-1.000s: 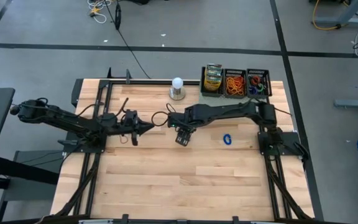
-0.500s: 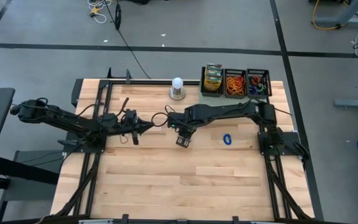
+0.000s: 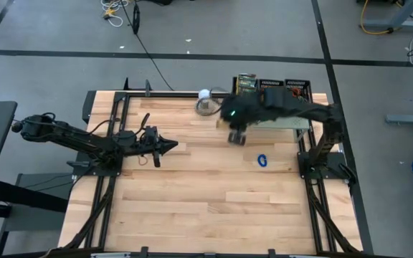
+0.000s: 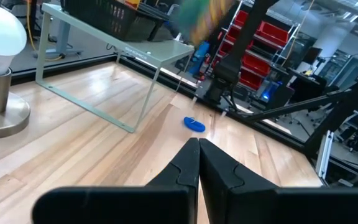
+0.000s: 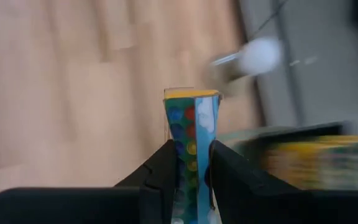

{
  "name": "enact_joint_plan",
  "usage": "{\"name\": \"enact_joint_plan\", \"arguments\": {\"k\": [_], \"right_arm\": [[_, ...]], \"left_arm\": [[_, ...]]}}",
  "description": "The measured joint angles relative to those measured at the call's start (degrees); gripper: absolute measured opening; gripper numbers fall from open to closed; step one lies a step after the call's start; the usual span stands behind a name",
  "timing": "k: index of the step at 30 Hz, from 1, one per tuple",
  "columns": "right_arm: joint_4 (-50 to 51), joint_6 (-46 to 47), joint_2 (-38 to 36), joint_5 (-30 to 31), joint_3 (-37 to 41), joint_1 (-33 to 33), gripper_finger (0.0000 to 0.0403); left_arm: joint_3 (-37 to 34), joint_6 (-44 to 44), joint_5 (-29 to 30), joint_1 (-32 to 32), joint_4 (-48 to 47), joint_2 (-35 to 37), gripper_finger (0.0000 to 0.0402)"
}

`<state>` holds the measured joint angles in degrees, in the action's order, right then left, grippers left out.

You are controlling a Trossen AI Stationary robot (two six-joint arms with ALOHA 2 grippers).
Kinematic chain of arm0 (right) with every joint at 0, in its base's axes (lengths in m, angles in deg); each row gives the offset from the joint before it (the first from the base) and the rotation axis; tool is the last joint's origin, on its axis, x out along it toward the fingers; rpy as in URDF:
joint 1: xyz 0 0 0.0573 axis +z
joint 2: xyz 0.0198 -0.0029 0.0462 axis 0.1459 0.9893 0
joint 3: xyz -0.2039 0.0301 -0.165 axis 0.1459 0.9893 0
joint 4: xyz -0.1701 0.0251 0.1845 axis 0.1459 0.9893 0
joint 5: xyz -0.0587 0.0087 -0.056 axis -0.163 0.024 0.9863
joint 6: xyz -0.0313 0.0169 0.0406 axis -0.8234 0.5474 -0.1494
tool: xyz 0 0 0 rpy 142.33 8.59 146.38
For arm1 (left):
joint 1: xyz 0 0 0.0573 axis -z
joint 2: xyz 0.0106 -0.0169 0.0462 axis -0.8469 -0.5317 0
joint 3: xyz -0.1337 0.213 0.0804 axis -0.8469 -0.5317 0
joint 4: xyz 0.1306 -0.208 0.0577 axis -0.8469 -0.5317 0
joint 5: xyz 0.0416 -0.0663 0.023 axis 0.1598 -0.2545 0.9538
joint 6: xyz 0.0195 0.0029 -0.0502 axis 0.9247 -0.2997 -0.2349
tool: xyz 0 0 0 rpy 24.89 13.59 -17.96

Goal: Pick & Place Office Desk Supplies
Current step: Put the crayon box into the left basket on the shelf

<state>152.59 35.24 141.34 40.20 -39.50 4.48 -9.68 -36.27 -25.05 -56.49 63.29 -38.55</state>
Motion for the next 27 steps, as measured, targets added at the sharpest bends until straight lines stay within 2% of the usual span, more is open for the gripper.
{"name": "enact_joint_plan", "arguments": {"k": [3,6,14,27], "right_arm": [[3.84,-5.91,-0.09,4.15,-7.0,-2.18,0.0092],[5.94,-11.05,-0.11,5.81,-10.0,-5.62,0.0092],[7.52,-20.59,0.11,5.09,-7.12,-13.12,0.0092],[7.35,-24.69,0.75,0.92,-4.02,-18.51,0.0092]], "left_arm": [[0.0,0.0,0.02,0.0,-0.08,0.0,0.0011],[0.0,-0.19,0.0,0.0,-0.28,0.0,0.0011],[0.0,-1.25,-0.05,0.07,-0.28,0.0,0.0011],[0.0,-1.52,-0.07,0.09,-0.3,-0.02,0.0011]]}}
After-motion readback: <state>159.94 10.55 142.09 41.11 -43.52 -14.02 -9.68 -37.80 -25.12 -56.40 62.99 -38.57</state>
